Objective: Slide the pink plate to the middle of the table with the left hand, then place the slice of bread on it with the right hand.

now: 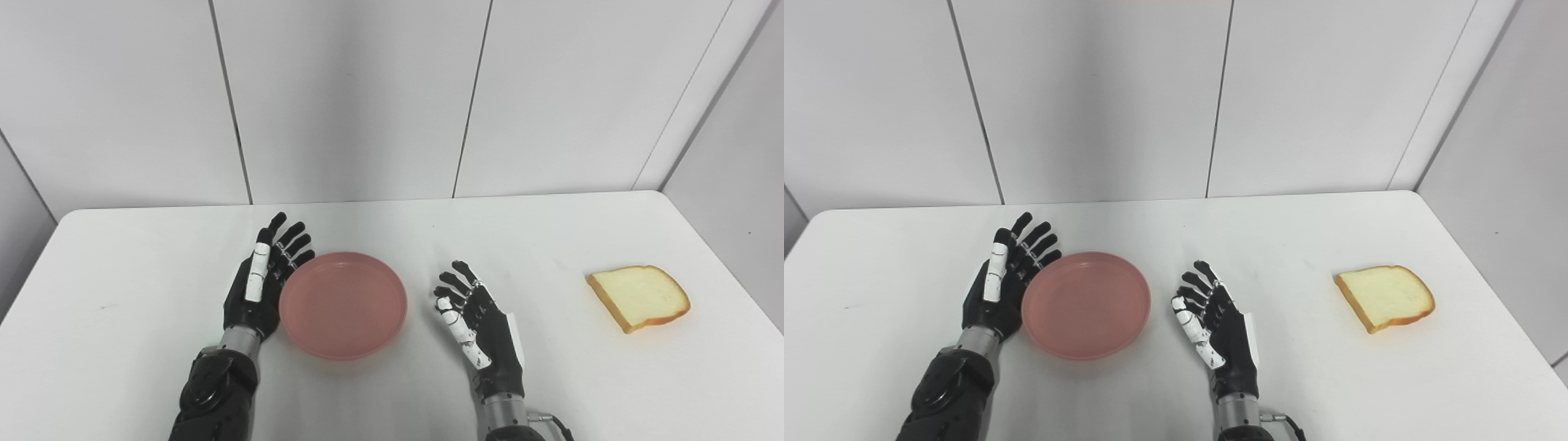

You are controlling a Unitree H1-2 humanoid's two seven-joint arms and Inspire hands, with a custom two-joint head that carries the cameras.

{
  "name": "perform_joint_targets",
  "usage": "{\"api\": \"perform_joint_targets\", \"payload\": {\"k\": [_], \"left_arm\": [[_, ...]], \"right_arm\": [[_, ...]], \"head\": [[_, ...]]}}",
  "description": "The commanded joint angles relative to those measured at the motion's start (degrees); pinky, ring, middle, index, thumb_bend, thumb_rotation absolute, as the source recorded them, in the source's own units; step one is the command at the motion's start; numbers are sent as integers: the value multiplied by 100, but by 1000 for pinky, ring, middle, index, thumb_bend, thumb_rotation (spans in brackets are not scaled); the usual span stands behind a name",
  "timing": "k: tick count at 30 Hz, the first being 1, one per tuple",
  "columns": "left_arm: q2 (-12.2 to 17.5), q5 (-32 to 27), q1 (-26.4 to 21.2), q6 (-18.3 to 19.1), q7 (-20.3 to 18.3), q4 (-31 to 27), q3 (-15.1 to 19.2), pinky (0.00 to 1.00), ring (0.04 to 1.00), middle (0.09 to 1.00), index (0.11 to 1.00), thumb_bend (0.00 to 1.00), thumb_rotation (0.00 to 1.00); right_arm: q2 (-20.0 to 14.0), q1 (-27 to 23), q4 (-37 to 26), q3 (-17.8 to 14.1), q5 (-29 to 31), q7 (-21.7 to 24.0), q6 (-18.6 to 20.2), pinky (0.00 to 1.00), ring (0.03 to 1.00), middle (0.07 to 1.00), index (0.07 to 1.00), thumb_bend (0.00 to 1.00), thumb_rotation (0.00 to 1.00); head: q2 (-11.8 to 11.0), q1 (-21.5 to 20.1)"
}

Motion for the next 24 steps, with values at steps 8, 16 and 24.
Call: {"api": "perform_joint_targets", "payload": {"k": [8,16,24], "left_arm": [[78,226,262,333,107,354,-5,830,859,860,908,805,740],[102,212,248,320,99,385,24,821,852,855,910,805,735],[206,474,277,82,159,279,-79,833,860,852,899,826,732]], "right_arm": [[50,75,112,17,-30,-57,-22,685,734,783,828,432,598],[-49,45,-96,-137,222,-4,21,730,764,807,835,535,627],[-822,-179,-1253,-375,330,293,571,734,775,819,865,783,803]], "head": [[6,52],[-41,106],[-73,6]]}}
